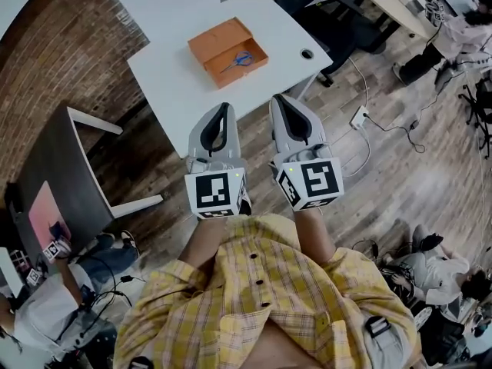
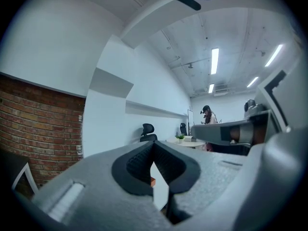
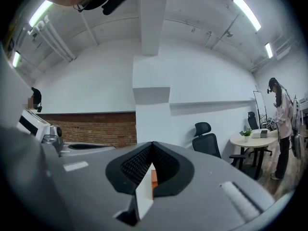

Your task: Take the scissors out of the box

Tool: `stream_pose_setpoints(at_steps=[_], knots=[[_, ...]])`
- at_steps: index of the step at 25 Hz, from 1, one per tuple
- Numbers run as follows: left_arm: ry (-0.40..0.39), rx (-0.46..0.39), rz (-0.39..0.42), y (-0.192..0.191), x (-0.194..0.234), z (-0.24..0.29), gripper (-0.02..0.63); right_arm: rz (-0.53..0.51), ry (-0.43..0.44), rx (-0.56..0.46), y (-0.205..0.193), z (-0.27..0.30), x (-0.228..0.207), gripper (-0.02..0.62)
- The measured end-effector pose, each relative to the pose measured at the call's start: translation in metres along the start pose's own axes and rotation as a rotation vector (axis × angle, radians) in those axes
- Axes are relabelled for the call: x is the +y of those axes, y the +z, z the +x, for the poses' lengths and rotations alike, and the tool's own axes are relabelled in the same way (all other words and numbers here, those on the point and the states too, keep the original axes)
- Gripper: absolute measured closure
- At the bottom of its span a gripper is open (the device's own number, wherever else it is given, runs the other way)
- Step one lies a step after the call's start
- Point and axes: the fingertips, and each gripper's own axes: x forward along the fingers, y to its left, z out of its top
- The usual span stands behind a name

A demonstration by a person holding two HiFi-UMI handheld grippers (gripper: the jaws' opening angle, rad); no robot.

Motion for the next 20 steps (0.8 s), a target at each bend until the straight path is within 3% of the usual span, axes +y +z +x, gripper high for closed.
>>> stream_pose_setpoints(at_steps=[11, 20], knots=[[-0.072, 0.031, -0.005, -0.009, 0.05, 0.076, 0.603, 0.033, -0.08, 0.02, -0.009, 0.086, -0.025, 0.589], [-0.111, 0.057, -0.009, -0.02, 0.061, 0.115, 0.603, 0.029, -0.115, 0.048, -0.019, 0.117, -0.043, 0.589]])
